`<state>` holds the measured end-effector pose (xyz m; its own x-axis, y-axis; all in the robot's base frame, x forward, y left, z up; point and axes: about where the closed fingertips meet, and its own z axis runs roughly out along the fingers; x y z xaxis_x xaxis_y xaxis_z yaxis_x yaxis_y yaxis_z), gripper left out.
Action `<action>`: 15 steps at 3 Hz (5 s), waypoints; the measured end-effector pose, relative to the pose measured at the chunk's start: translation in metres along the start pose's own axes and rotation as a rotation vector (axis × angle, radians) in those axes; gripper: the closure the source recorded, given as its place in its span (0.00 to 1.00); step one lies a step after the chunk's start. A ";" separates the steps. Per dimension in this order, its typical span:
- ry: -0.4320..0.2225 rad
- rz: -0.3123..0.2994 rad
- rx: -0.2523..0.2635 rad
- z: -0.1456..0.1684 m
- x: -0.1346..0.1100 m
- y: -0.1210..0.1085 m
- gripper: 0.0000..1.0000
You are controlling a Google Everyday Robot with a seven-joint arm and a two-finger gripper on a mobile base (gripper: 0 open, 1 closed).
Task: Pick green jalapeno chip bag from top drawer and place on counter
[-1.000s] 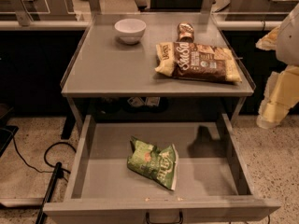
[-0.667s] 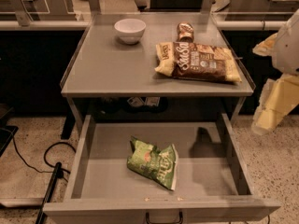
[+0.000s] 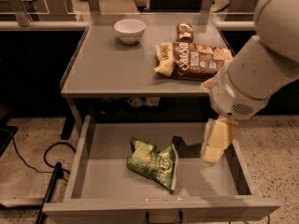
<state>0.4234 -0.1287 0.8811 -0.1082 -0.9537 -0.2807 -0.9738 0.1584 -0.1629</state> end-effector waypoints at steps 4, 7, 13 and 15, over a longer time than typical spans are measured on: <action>-0.123 0.030 -0.171 0.089 -0.032 0.038 0.00; -0.231 0.046 -0.191 0.185 -0.049 0.036 0.00; -0.342 0.119 -0.152 0.307 -0.048 0.000 0.00; -0.342 0.120 -0.154 0.307 -0.048 0.000 0.30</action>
Offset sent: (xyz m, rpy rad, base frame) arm -0.0086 0.0364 -0.0303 0.0433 0.0803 0.0594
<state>0.4898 -0.0042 0.6039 -0.1758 -0.7861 -0.5926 -0.9796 0.1990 0.0266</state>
